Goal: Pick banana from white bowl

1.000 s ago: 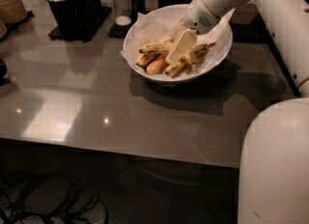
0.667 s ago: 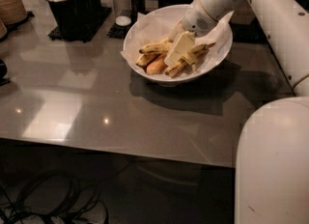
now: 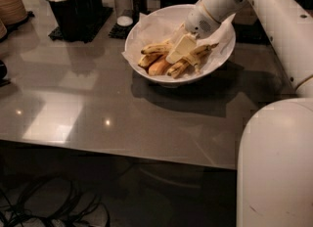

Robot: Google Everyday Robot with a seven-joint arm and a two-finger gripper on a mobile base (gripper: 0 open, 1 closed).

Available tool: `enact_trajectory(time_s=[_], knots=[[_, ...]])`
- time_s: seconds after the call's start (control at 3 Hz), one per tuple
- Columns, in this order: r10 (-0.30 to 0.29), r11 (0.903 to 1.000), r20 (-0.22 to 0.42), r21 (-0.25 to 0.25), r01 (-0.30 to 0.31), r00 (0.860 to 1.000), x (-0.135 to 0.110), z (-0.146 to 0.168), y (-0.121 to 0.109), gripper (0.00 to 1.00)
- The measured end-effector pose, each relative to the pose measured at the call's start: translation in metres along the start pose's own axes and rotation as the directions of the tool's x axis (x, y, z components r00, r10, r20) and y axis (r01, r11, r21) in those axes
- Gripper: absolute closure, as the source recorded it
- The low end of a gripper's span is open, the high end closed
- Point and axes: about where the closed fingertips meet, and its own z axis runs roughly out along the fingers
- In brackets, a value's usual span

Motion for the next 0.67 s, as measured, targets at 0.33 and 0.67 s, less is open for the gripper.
enact_trajectory(time_s=[0.33,0.67], knots=[[0.002,1.0000,-0.001,0.000,-0.002,1.000,0.0013,0.0005,-0.0002,0.68],[0.005,1.0000,-0.003,0.000,-0.005,1.000,0.0028,0.0015,-0.0006,0.92]])
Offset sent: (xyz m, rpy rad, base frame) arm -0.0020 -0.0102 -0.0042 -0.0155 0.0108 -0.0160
